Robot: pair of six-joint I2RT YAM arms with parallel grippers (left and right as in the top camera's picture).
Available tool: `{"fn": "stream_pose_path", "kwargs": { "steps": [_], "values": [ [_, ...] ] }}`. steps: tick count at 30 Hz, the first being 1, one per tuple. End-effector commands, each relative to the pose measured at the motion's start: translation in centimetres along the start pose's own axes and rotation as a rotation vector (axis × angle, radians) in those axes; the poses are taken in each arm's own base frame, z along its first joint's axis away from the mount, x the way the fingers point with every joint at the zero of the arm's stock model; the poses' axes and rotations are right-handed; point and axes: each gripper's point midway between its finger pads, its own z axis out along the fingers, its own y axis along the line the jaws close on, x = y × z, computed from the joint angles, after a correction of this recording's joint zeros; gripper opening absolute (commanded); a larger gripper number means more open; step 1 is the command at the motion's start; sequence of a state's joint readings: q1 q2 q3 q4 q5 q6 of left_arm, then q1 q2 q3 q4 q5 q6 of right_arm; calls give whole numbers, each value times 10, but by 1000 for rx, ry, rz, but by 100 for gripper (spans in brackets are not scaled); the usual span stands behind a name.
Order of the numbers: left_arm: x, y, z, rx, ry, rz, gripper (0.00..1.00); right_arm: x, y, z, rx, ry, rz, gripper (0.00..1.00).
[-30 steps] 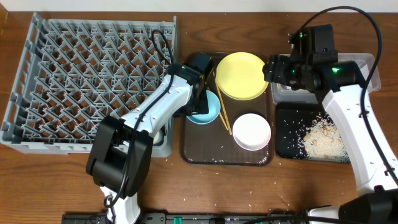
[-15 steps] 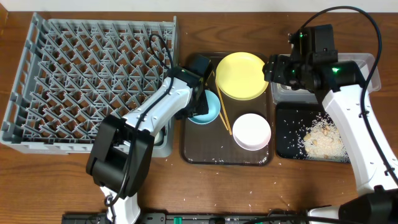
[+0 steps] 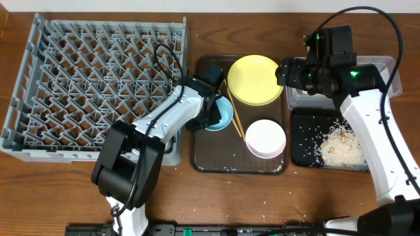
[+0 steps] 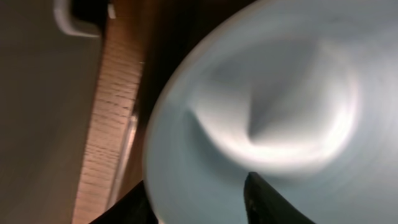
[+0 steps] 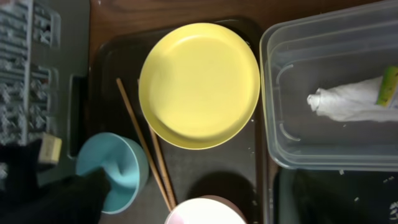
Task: Sort waste into correct bins and load items into the dishwasher
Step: 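Grasp the rim of the light-blue bowl with the left gripper, then lift the light-blue bowl and carry it left over the dish rack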
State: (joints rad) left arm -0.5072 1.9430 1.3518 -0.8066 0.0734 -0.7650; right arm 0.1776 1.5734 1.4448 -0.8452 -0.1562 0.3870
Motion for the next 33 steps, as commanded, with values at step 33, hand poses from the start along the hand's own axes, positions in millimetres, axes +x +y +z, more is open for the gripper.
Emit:
{"fn": "stream_pose_path", "kwargs": {
  "steps": [33],
  "values": [
    [7,-7,23,30,31,-33,14,0,-5,0,17,6,-3,99]
  ]
}}
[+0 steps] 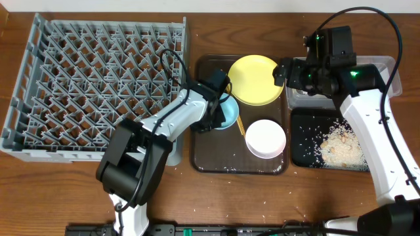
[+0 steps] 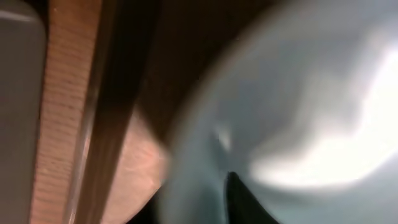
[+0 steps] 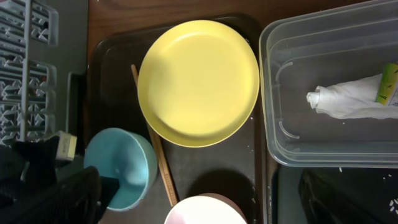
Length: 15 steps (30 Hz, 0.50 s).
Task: Sort waste into correct bins and load items into the dishwasher
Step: 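Lift the light-blue bowl and carry it left over the dish rack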
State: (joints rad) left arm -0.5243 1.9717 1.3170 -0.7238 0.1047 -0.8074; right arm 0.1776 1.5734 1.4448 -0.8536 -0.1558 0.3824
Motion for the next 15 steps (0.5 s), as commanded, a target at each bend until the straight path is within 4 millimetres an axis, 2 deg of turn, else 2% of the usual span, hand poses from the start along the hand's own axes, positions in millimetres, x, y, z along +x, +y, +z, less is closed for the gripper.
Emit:
{"fn": "stream_pose_path", "kwargs": {
  "steps": [1,8,11,15],
  "values": [
    [1,4,5,-6,19,-9,8,-2,-4,0,13,-2,0,99],
    [-1,1,-3,12,3,-1,7,-2,-4,0,13,-2,1,99],
    [-6,-4,-20,46,-36,8,7,-2,-4,0,13,-2,2,99],
    [-16,-11,-61,128,-119,43,7,-10,0,0,-7,-36,-2,99]
  ]
}}
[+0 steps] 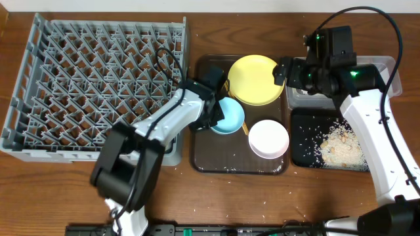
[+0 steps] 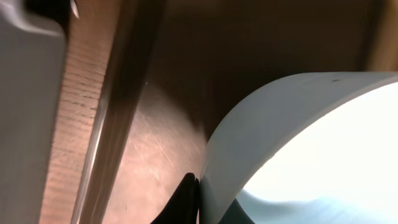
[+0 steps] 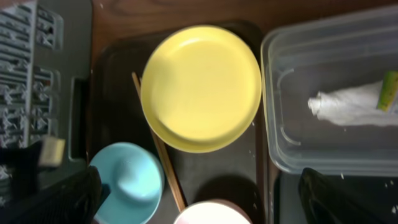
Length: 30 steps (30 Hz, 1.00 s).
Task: Sort waste into correct bins and load items into the dishwasher
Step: 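Lift the light-blue bowl and carry it left over the dish rack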
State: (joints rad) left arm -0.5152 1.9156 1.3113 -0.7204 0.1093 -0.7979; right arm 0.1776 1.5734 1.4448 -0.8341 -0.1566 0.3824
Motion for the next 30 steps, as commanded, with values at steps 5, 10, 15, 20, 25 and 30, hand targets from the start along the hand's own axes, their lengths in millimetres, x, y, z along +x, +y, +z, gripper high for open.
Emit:
{"fn": "stream_pose_path", "kwargs": {
  "steps": [5,10,15,20,25,30],
  "values": [
    [-27,-5,-86,158,-172,33,8,-25,-25,-4,95,-99,-2,99],
    [-37,12,-107,165,-202,2,7,-50,-71,-16,159,-170,91,99],
    [-44,36,-118,138,-209,-10,7,-65,-140,-37,197,-228,329,99],
    [-56,56,-126,118,-232,8,7,-68,-195,-59,231,-272,466,99],
    [-68,73,-128,90,-254,49,7,-64,-233,-76,262,-298,549,99],
    [-81,93,-132,1,-309,65,7,-64,-233,-78,214,-296,564,99]
  ]
}}
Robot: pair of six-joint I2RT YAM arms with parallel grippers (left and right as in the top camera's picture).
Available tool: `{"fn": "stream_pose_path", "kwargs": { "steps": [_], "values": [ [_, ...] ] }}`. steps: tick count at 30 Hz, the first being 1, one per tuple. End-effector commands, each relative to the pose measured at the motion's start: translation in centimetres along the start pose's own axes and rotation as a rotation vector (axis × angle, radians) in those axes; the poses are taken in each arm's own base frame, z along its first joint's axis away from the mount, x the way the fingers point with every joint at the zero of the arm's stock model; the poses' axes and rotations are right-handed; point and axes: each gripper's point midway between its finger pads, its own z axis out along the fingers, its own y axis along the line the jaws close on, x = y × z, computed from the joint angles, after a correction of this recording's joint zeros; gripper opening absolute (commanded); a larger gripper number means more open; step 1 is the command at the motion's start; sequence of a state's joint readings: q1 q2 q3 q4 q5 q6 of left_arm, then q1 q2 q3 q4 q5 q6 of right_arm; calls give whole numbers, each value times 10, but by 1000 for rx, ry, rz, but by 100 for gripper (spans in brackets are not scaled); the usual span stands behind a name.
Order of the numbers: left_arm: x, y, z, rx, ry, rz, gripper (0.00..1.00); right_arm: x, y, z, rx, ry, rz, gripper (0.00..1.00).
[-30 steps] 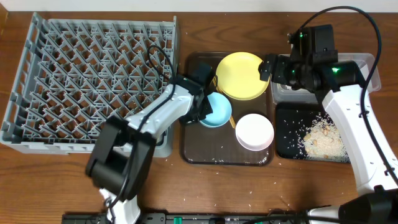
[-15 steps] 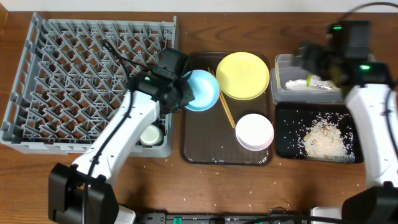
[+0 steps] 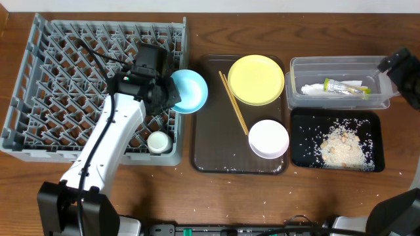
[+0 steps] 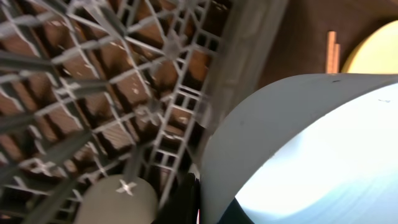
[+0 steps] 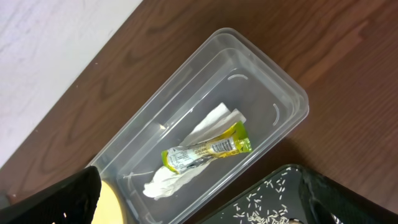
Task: Sort waste into correct bins and load items into the dishwasher
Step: 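Lift the light-blue bowl and carry it left over the dish rack, then set the light-blue bowl tilted into the rack and open the left gripper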
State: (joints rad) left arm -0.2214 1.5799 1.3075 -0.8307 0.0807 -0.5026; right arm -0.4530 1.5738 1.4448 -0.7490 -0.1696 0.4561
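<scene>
My left gripper [image 3: 169, 97] is shut on the rim of a light blue bowl [image 3: 190, 90], which it holds tilted above the right edge of the grey dish rack [image 3: 65, 65]. In the left wrist view the bowl [image 4: 311, 143] fills the right side and the left gripper [image 4: 202, 205] pinches its wall. On the brown tray [image 3: 210, 154] lie a yellow plate [image 3: 256, 79], a pair of chopsticks [image 3: 233, 103] and a white bowl [image 3: 268, 138]. My right gripper [image 5: 205, 208] stands open and empty near the clear bin [image 5: 205, 130], at the overhead view's right edge.
A small white cup [image 3: 158, 141] sits in the rack's front right corner. The clear bin [image 3: 338, 82] holds a crumpled napkin and a green-yellow wrapper [image 5: 208, 147]. In front of it is a black tray [image 3: 308, 141] with scattered rice.
My left gripper has moved the blue bowl off the tray, up and left to the rack's right edge. The right arm has gone from over the plate to the far right.
At first my left gripper was at the blue bowl on the tray's left side, jaws around its rim. The bowl then stood a little further right against the chopsticks, then with its rim pinched. Now it hangs over the rack, and the right arm has drawn back.
</scene>
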Motion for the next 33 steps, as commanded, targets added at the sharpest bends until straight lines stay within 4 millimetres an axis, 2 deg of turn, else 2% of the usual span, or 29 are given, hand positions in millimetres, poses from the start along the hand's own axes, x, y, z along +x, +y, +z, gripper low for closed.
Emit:
{"fn": "stream_pose_path", "kwargs": {
  "steps": [1,5,13,18,22,26,33],
  "values": [
    [-14,16,-10,-83,-73,58,7,2,8,-2,-52,21,15,99],
    [-27,30,-25,-177,-134,73,7,2,8,-2,-52,21,15,99],
    [-52,87,-70,-534,-318,54,7,2,8,-2,-52,21,14,99],
    [-62,108,-92,-735,-447,34,8,2,8,-2,-52,21,15,99],
    [-65,108,-110,-890,-571,68,7,2,8,-2,-52,21,15,99],
    [-65,92,-117,-981,-675,129,8,2,8,-2,-52,21,14,99],
    [-59,79,-100,-1083,-741,211,7,2,8,-2,-52,21,15,99]
  ]
}}
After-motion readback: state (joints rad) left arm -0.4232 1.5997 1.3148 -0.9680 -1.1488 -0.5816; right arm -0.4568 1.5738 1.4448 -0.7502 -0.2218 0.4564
